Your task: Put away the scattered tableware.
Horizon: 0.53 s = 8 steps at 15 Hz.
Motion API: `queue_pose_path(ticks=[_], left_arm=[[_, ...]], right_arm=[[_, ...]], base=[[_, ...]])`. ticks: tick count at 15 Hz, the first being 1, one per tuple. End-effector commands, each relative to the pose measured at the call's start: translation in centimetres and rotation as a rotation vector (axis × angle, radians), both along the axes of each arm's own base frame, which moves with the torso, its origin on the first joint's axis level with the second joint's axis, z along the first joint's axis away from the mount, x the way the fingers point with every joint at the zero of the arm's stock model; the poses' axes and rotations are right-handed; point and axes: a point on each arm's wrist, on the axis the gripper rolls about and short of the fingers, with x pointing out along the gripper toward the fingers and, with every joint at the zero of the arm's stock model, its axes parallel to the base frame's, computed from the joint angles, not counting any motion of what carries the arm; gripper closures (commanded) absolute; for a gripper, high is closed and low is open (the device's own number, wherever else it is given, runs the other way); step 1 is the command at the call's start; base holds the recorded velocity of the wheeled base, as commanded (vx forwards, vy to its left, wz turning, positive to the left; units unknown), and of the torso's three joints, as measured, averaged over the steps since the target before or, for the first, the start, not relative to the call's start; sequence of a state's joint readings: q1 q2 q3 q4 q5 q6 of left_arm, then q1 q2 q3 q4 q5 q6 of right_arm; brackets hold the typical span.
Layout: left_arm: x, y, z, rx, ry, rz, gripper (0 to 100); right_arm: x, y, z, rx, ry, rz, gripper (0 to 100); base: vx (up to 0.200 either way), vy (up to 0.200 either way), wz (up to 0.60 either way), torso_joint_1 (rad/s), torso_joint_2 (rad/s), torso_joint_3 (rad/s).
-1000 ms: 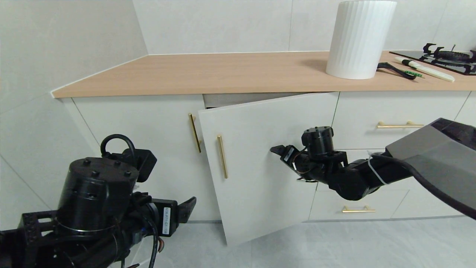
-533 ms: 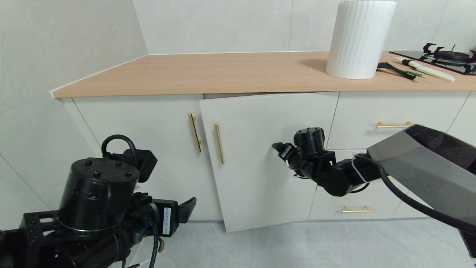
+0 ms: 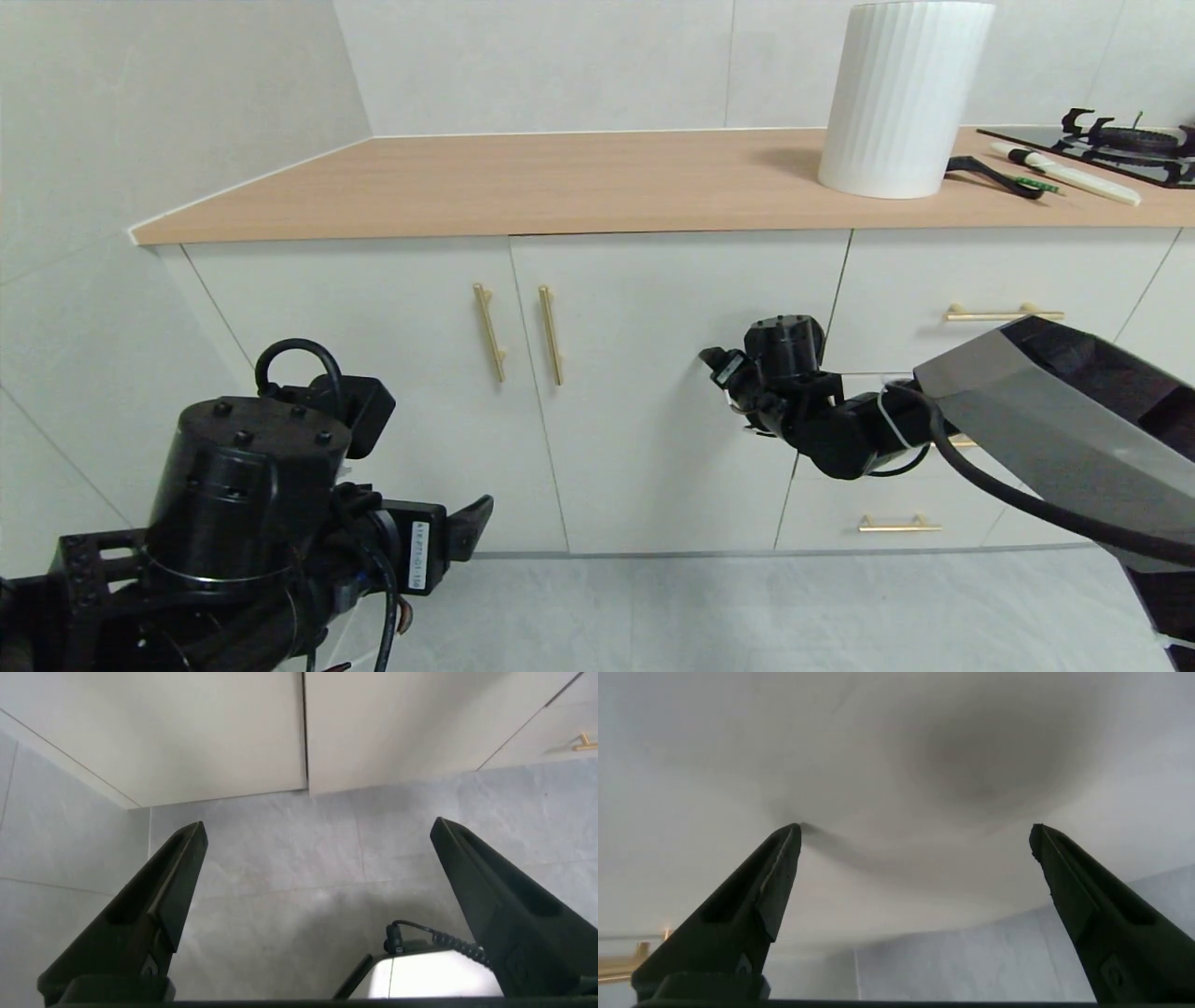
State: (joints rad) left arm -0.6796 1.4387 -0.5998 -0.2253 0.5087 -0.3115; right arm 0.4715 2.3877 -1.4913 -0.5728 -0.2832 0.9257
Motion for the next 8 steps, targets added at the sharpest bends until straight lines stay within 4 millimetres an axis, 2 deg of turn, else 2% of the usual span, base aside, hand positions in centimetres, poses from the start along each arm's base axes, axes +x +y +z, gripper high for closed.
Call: queue_pose_path(ticks=[1,6,7,8], left_arm=[[0.0,0.0,0.0,0.001,0.001,0.0,0],[0.0,0.0,0.0,-0.001,0.002,0.0,0],[0.0,0.0,0.0,0.001,0.002,-0.001,0],[0.0,0.0,0.0,0.001,0.001,0.0,0]], right_arm=[[0.5,-0.4,0.2,0.005,-0.013,-0.016,0],[0.5,-0.7,0.6,0.005,-0.018,-0.03,0],[0.2,-0.7,0.8,0.005,-0.018,-0.027,0],[-1.0,-0.6,1.3,0.001,0.003,0.006,0]], base=[[0.0,0.0,0.0,0.0,0.0,0.0],[0.0,0.0,0.0,0.0,0.0,0.0],[0.0,0.0,0.0,0.0,0.0,0.0],[0.0,0.0,0.0,0.0,0.0,0.0]])
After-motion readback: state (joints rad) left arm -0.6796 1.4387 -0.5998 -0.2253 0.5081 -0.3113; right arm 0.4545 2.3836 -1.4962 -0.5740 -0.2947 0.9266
